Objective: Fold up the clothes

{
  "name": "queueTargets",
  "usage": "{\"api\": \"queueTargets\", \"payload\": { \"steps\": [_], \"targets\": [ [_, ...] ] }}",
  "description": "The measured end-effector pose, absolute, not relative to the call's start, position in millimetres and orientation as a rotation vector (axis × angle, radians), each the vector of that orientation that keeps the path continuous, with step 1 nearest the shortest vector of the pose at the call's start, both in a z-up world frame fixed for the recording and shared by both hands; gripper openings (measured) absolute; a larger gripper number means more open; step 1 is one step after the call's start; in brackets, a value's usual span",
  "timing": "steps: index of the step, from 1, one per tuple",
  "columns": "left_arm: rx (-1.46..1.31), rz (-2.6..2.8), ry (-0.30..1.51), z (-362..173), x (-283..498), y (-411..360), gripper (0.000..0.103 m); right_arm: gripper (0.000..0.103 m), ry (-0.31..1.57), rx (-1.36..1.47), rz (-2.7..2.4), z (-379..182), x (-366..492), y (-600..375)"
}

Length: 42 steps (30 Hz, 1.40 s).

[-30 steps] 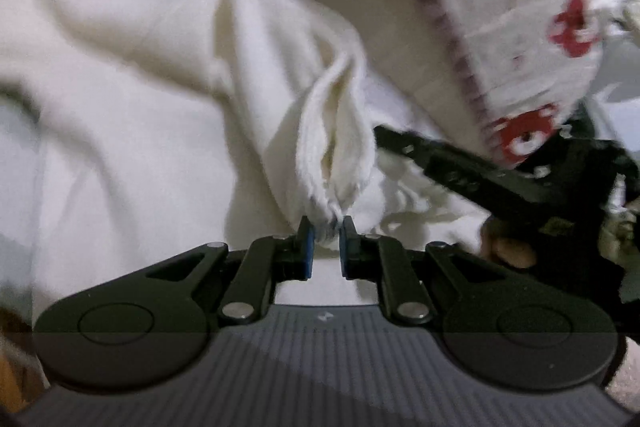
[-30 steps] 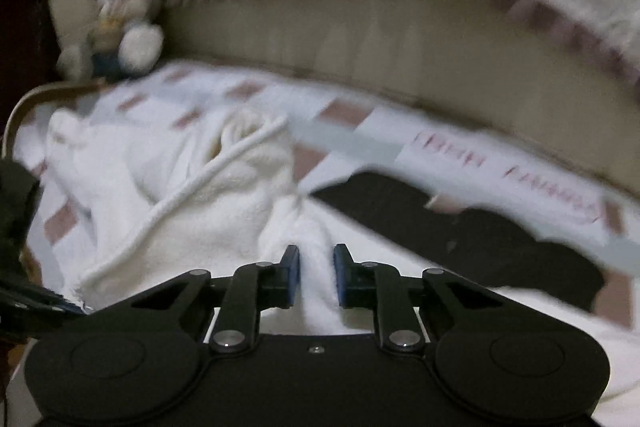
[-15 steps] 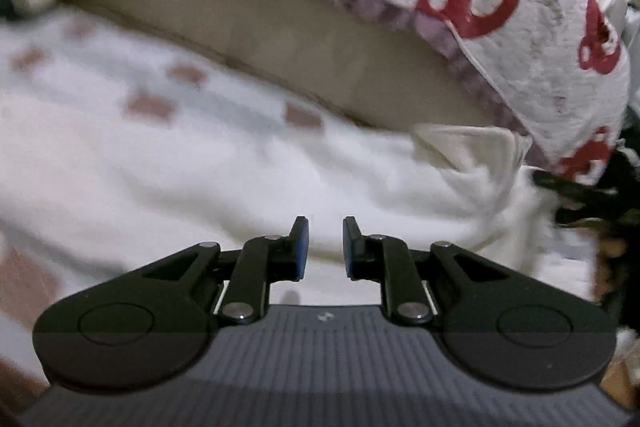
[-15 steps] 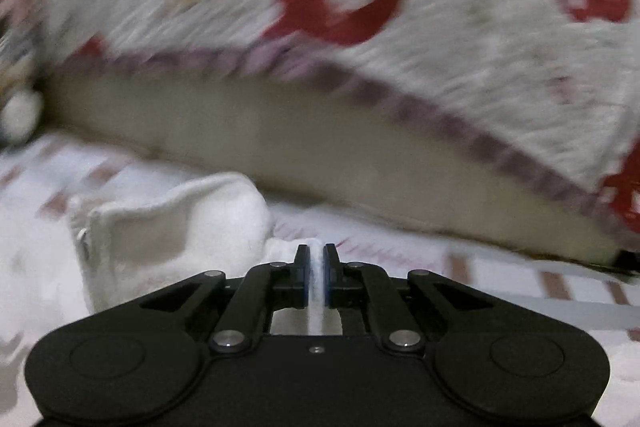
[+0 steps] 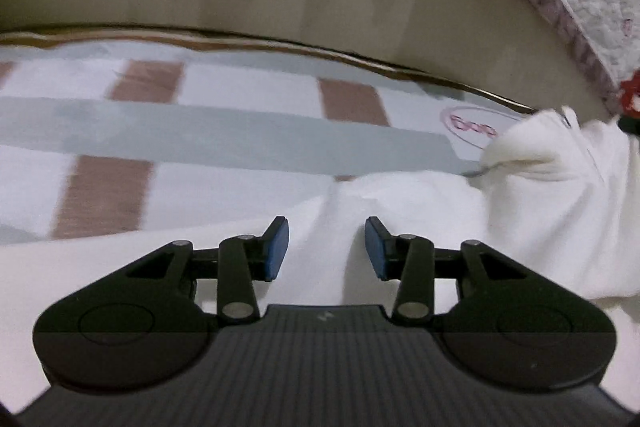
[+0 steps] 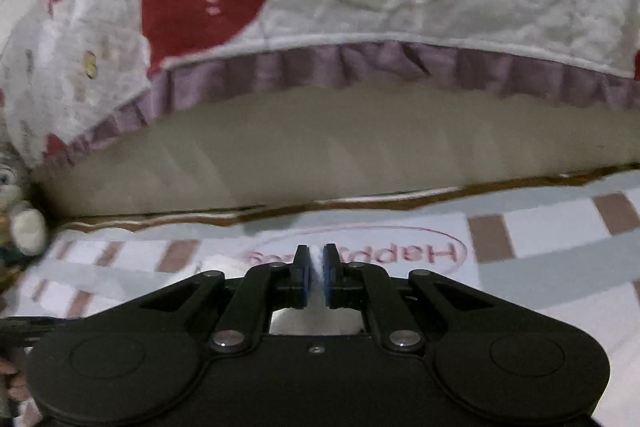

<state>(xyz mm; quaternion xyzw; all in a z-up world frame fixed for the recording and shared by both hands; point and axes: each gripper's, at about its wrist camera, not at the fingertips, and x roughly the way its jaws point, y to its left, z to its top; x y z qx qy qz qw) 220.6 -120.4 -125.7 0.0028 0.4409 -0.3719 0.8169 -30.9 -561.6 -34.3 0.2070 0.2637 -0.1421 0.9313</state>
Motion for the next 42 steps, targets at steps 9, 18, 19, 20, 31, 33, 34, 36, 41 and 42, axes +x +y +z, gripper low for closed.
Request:
{"api": "queueTargets", "payload": {
  "steps": [9,18,19,20,31,33,34,36,41,42],
  "targets": [
    [0.037,-0.816,0.944,-141.7,205.9,-151.9,0.065,0.009,0.506,0.461,-0.186,-37.8,-34.0,-557.6],
    [0.422,-0.574,0.659,-100.0,145.3,-182.8,0.01,0.012,0.551,0.338,0.02,-37.7,-38.3,-515.3],
    [0.419,-0.543,0.618,-91.1,146.7,-179.7,0.01,0.011,0.548,0.308,0.001,-31.7,-36.6,-512.5],
    [0.397,-0.516,0.599,-83.0,151.0,-175.9,0.01,0.01,0.545,0.277,-0.019,-25.5,-34.9,-509.7],
    [0.418,-0.365,0.405,-76.5,230.5,-213.7,0.013,0.009,0.465,0.007,-0.294,35.0,82.9,-548.7],
    [0.456,-0.34,0.468,-103.3,250.9,-230.8,0.014,0.014,0.52,-0.016,-0.421,14.1,111.1,-562.3],
    [0.46,-0.337,0.491,-112.7,256.9,-232.7,0.014,0.024,0.523,0.009,-0.429,6.5,104.3,-573.6],
    [0.47,-0.332,0.536,-131.7,268.9,-236.3,0.016,0.028,0.527,0.062,-0.439,-8.5,89.7,-596.5],
    [0.464,-0.361,0.59,-154.1,289.5,-230.0,0.017,0.045,0.647,0.13,-0.33,-46.6,39.6,-644.9],
    [0.459,-0.372,0.595,-155.2,292.0,-227.2,0.016,0.046,0.689,0.132,-0.283,-53.7,28.4,-652.1]
  ]
}}
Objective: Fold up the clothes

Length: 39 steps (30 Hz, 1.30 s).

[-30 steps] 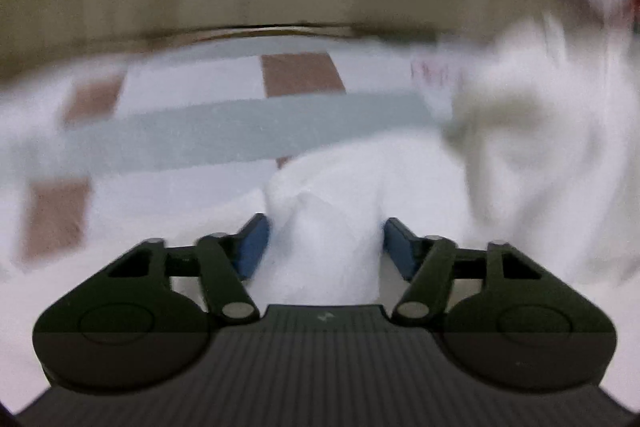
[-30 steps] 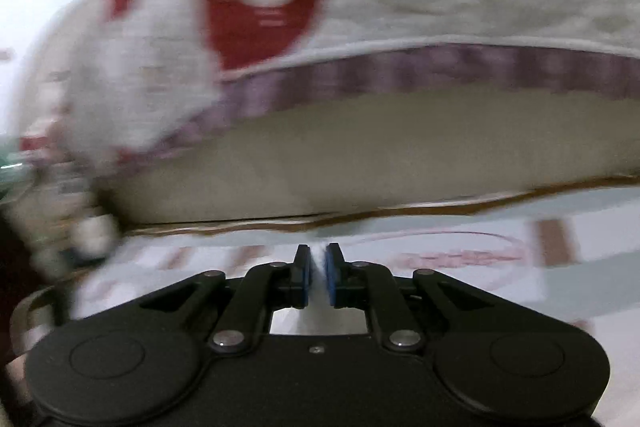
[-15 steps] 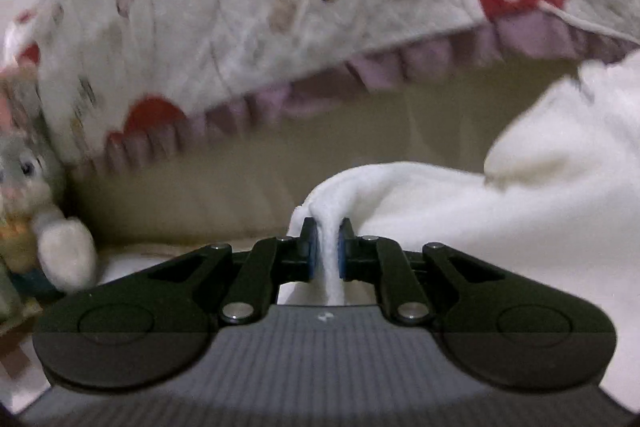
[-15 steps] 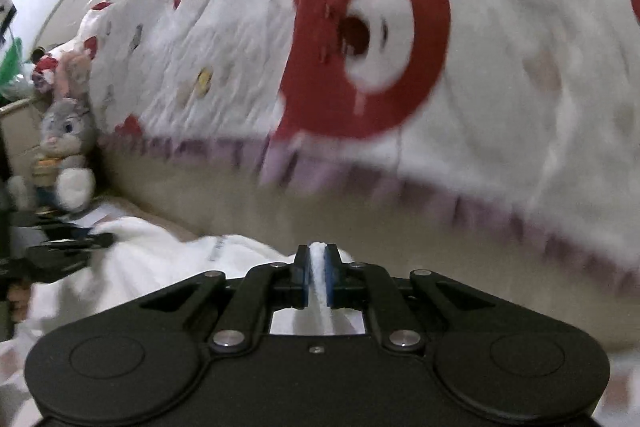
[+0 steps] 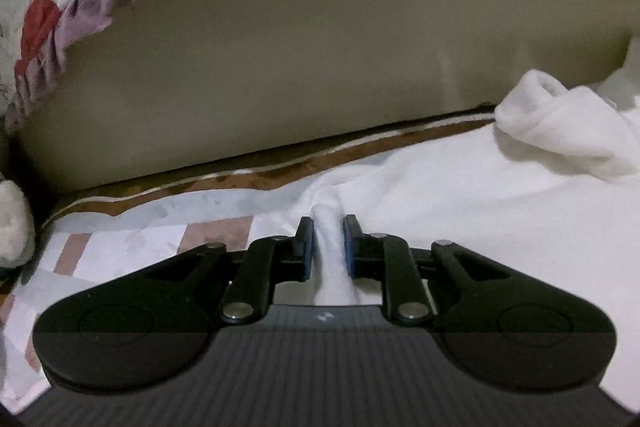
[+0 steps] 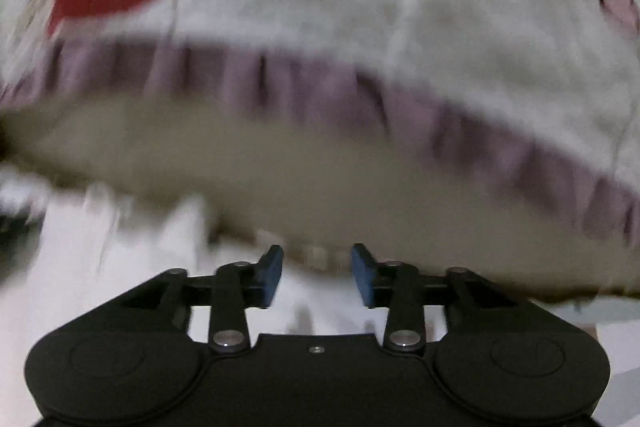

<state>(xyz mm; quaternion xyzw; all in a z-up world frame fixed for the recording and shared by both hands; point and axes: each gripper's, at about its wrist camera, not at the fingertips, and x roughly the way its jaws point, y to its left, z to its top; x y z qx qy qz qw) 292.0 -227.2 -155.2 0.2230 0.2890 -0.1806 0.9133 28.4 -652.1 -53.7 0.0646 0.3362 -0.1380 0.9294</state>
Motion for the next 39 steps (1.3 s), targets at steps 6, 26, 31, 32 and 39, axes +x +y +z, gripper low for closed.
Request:
{"api": "queueTargets", "payload": {
  "steps": [6,26,31,32,39],
  "targets": [
    [0.35,-0.409,0.663,-147.9,297.3,-211.0,0.017,0.062,0.849,0.222,-0.244,-84.5,1.5,-682.5],
    [0.215,-0.403,0.559,-132.9,282.1,-191.8,0.013,0.0,0.586,0.135,-0.495,-94.6,86.7,-649.1],
    [0.373,-0.336,0.564,-138.2,254.6,-211.2,0.025,0.009,0.575,0.246,-0.66,-89.0,60.0,-665.3],
    [0.36,-0.351,0.564,-131.8,242.0,-206.8,0.036,0.009,0.549,0.319,-0.624,-85.6,42.4,-663.7],
    [0.325,-0.444,0.692,-93.4,118.1,-147.8,0.052,0.024,0.616,0.541,-0.36,-77.3,-96.7,-610.2]
  ]
}}
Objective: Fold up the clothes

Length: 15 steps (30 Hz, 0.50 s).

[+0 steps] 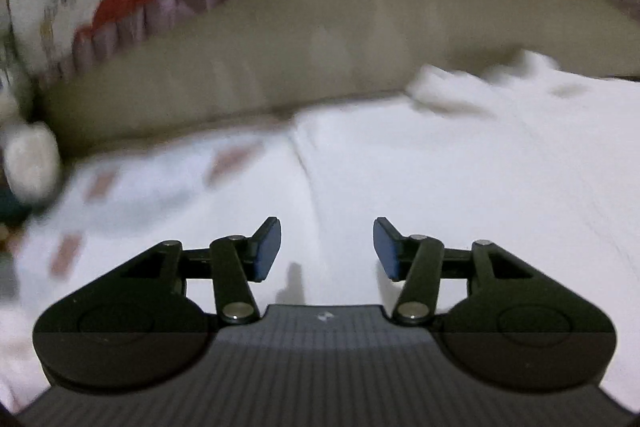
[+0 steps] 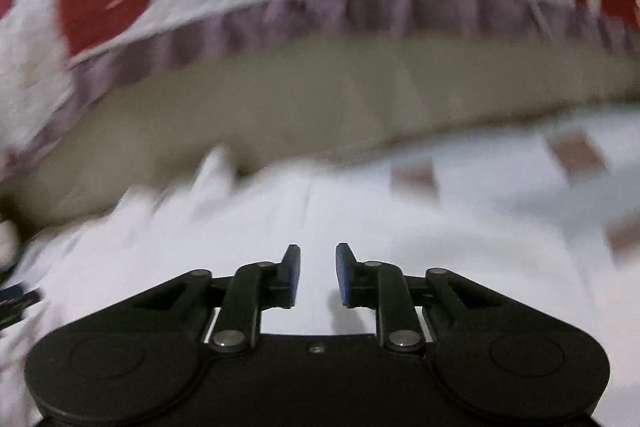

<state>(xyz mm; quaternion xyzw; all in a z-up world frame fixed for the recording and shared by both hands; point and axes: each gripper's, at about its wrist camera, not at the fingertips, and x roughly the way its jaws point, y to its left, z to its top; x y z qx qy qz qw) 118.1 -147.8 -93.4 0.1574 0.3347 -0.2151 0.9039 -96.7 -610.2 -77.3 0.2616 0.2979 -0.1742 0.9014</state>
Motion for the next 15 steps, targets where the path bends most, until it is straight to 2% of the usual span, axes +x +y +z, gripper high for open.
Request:
{"api": "queueTargets", "payload": {
  "steps": [2,6,8,11,13,15],
  "targets": [
    [0.254,-0.47,0.764,-87.5,82.7,-120.7,0.052,0.03,0.656,0.597,-0.306,-81.9,-138.1,-582.8],
    [0.114,-0.446,0.866,-84.7,21.7,-70.1,0.052,0.034,0.739,0.591,-0.272,-95.2,-202.3,-538.2],
    [0.039,-0.432,0.929,-86.9,0.4,-48.0,0.052,0.047,0.787,0.589,-0.237,-99.1,-236.2,-518.5],
    [-0.058,-0.393,0.996,-92.5,-23.1,-21.9,0.052,0.05,0.866,0.502,-0.19,-94.6,-273.4,-494.3],
    [-0.048,-0.398,1.015,-93.7,-40.1,-17.5,0.052,0.055,0.908,0.448,-0.16,-93.6,-301.8,-482.8],
    [-0.034,-0.407,1.013,-92.3,-55.2,-17.5,0.052,0.055,0.931,0.417,-0.152,-96.3,-314.5,-471.5]
  ]
}}
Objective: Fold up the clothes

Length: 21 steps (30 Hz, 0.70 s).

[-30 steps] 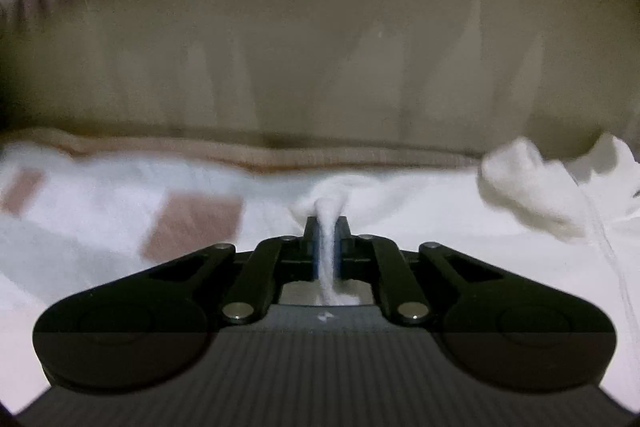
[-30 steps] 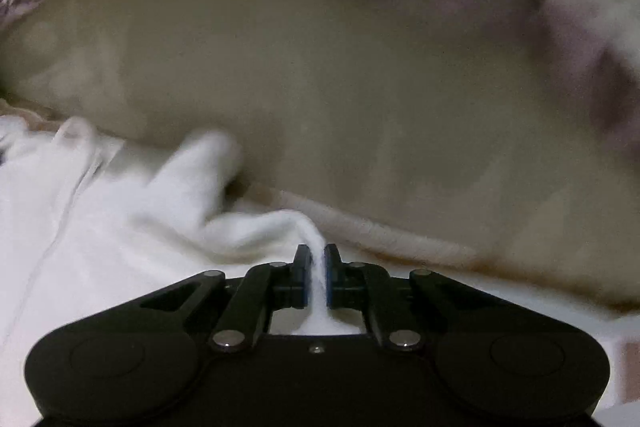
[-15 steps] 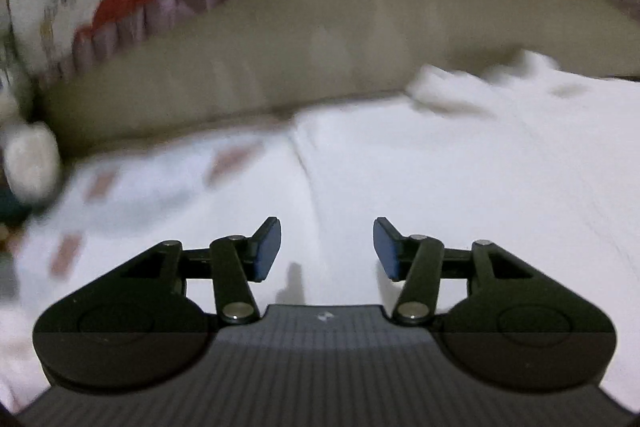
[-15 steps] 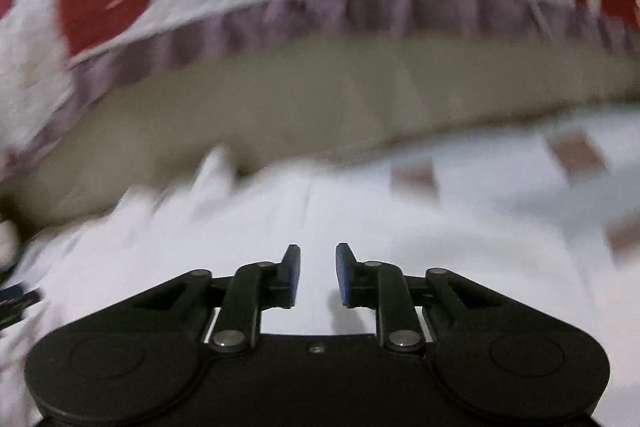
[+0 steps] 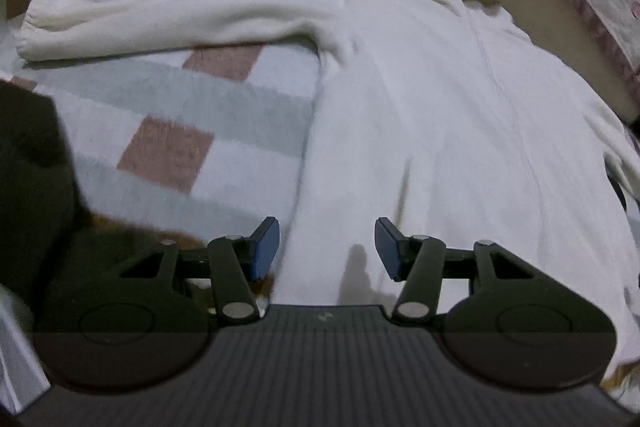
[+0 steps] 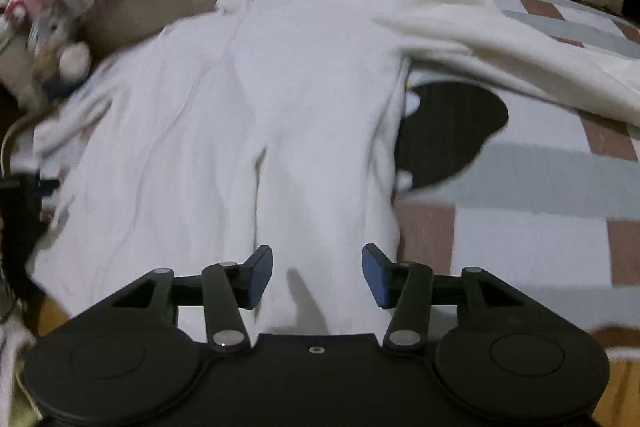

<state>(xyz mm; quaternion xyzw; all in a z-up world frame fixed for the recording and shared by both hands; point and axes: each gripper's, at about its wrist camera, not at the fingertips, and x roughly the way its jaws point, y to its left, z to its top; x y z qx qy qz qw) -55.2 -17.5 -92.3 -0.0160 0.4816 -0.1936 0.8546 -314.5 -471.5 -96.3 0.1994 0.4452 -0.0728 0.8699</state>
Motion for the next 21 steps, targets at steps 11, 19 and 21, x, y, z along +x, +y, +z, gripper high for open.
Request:
{"api": "queueTargets", "payload": {
  "steps": [11,19,21],
  "targets": [
    [0.117,-0.417,1.019,-97.0,-100.4,-27.1,0.053,0.06,0.996,0.502,-0.255,-111.1,-340.8,-478.1],
    [0.069,-0.342,1.105,-104.0,-118.6,-17.7,0.059,0.065,0.984,0.783,-0.211,-135.7,-389.4,-479.4],
    [0.025,-0.308,1.139,-111.4,-112.3,-12.6,0.062,0.068,0.977,0.812,-0.145,-140.8,-392.6,-472.7]
  ]
}}
